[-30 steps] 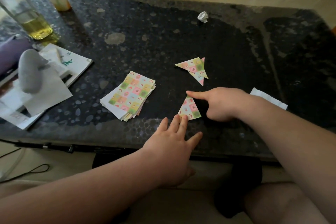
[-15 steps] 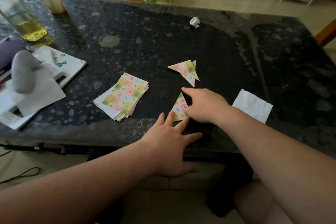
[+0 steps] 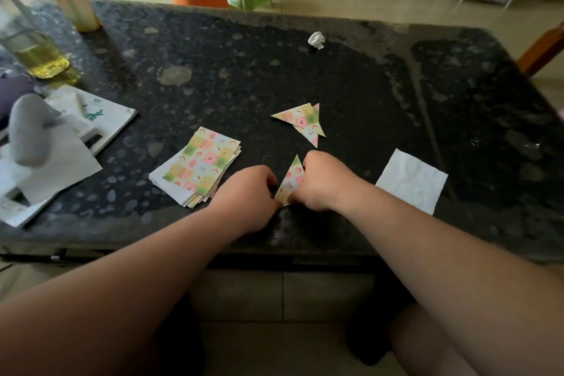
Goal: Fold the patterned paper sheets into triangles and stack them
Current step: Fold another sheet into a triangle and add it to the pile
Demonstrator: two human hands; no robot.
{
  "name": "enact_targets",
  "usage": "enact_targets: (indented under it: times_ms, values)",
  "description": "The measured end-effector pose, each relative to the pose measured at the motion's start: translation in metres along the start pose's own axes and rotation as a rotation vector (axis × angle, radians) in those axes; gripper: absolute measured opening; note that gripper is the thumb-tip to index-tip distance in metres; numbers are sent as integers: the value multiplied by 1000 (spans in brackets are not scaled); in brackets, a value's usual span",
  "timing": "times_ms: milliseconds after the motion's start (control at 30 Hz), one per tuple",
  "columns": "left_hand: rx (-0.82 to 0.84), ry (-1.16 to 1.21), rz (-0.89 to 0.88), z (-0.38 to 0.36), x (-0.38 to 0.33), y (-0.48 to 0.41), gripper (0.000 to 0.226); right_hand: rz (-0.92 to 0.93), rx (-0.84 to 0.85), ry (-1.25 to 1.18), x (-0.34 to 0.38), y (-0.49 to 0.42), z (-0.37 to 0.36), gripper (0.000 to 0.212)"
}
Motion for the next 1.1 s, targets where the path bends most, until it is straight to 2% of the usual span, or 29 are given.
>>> enact_targets:
  times_ms: [133,333,433,533,633,733,867,967,1100]
  values:
    - [42,40,26,1,-2,-2,30,-12,27,-61,-4,0,3,58]
    - [71,-37,9,4,-7,-2,18,33,116,-246,-16,-2,13,11]
    - [95,-65,-36,7,-9,0,24,35,158,-336,-16,4,18,11]
    - [94,148,-63,18,-6,3,29,39,216,-459,-16,9,26,16]
    - [95,519,-62,33,-4,10,24,23,327,-784,-18,19,35,18]
    - [125,733,-70,52,-9,18,20,28,391,-997,-15,33,47,15]
    - [184,827,-58,70,-21,28,17,70,283,-1072,-5,52,71,12]
    - [161,878,-24,72,-23,35,22,117,226,-1024,-6,63,77,9]
    - [180,900,-50,59,-21,34,13,179,186,-986,-13,60,64,6]
Point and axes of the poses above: each hand's wrist, its own y-axis away from the middle knuckle, its own z-axis out of the back of the hand, x = y × z, the point moved 2 cm from there along -y, towards the middle knuckle, and after that the axes turned 14 degrees about -y, right-handed, at the moved point
